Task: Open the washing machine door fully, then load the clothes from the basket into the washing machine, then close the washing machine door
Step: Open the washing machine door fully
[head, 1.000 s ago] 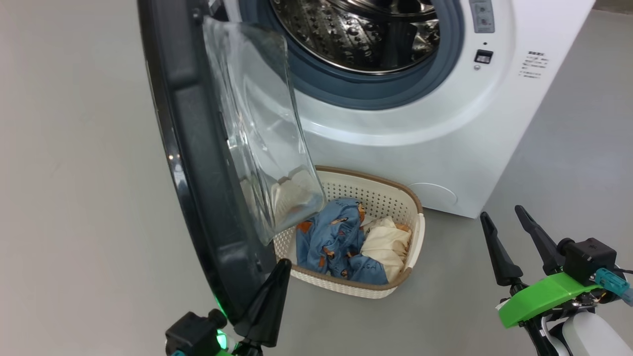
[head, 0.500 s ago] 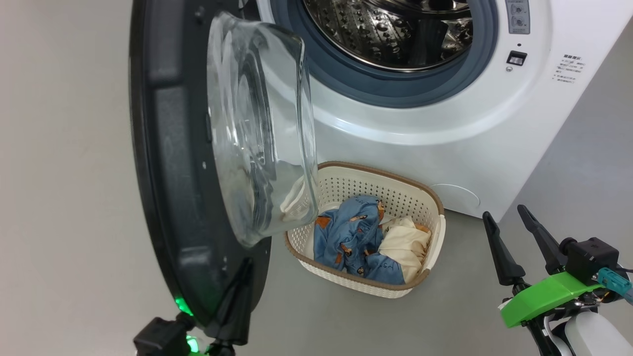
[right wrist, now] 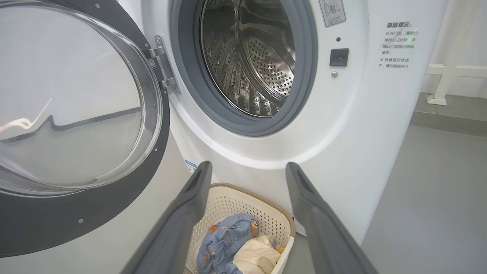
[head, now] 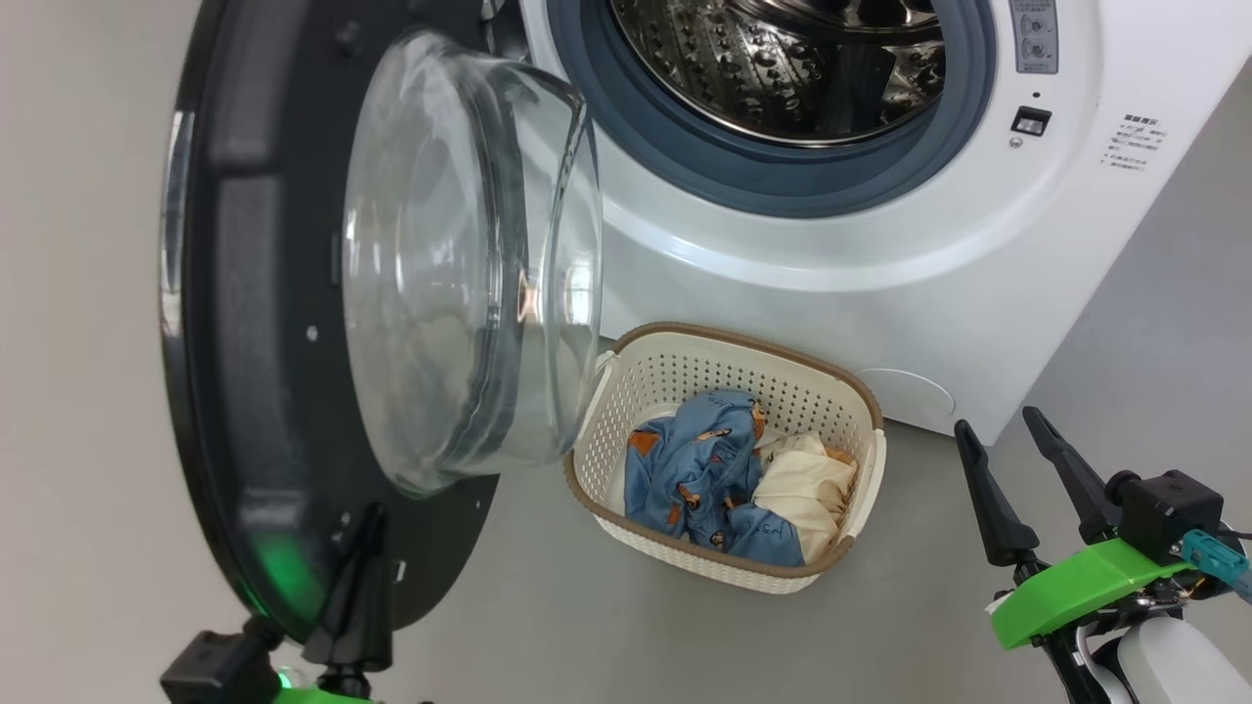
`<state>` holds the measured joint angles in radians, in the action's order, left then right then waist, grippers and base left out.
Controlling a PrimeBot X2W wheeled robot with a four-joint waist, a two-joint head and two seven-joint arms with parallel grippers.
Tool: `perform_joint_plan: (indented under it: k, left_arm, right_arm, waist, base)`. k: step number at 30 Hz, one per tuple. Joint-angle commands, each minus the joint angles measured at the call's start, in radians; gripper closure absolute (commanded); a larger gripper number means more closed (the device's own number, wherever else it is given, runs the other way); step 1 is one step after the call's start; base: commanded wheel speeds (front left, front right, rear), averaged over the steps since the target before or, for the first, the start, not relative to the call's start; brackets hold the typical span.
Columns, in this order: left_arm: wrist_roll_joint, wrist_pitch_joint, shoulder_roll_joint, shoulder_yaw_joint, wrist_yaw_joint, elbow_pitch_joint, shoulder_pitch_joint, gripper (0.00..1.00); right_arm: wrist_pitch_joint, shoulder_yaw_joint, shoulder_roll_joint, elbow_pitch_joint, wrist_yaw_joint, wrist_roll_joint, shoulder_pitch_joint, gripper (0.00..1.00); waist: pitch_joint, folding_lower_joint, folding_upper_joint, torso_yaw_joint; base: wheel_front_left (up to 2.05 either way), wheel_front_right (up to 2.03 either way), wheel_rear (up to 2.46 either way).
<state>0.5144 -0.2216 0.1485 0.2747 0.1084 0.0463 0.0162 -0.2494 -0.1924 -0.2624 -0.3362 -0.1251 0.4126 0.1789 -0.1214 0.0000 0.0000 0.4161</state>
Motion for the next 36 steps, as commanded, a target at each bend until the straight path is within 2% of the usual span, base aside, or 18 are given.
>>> perform_joint_plan:
  k: [1, 12, 36]
  left_arm:
    - [0.008, -0.016, 0.030, -0.061, 0.019, -0.016, 0.016, 1.00]
    - [0.013, -0.024, 0.073, -0.137, 0.053, 0.011, 0.036, 1.00]
    - [0.021, -0.039, 0.122, -0.287, 0.050, 0.184, 0.188, 1.00]
  right_arm:
    - [-0.012, -0.019, -0.013, 0.019, -0.006, -0.006, 0.017, 0.00]
    - [-0.012, -0.009, -0.016, 0.025, -0.006, -0.005, 0.009, 0.00]
    - [-0.012, -0.011, -0.026, 0.028, -0.006, -0.017, 0.025, 0.00]
  waist:
    - [0.003, 0.0000, 0.0000, -0.004]
    - [0.003, 0.0000, 0.0000, -0.013]
    - [-0.043, 0.0000, 0.0000, -0.018]
  base:
    - [0.00, 0.00, 0.00]
    - [0.00, 0.00, 0.00]
    - [0.00, 0.00, 0.00]
